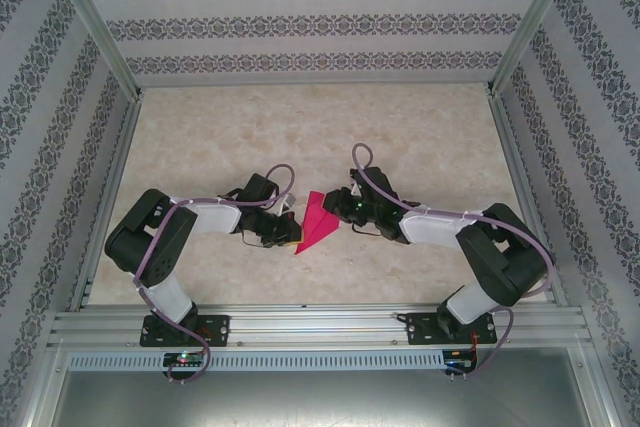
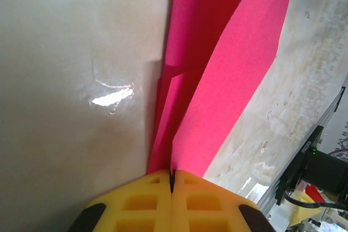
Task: Fold a paper plane with a square sheet of paper (pick it up from the middle)
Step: Fourth fold the wing at the center of the table.
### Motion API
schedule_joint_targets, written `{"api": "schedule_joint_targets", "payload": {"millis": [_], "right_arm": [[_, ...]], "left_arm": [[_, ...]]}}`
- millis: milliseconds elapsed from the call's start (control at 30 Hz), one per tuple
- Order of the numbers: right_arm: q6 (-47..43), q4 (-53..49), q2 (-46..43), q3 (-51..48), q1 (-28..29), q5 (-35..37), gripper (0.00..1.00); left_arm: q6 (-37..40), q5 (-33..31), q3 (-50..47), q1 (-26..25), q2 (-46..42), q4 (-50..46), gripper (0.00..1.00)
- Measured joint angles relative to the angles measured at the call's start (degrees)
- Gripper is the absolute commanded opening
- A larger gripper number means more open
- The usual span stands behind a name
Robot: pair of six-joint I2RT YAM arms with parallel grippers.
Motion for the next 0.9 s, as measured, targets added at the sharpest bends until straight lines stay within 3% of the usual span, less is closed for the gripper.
{"api": "schedule_joint_targets", "payload": {"millis": [400, 900], "right_arm": [[0.1, 0.1, 11.9, 7.1, 3.0, -3.8, 0.18], [0.8, 3.1, 16.1, 7.1, 2.5, -6.0, 0.18]], "left_arm": [[-0.7, 0.0, -0.2, 0.0, -0.1, 0.2, 0.00], [-1.1, 0.0, -0.3, 0.0, -0.2, 0.4, 0.00]]}}
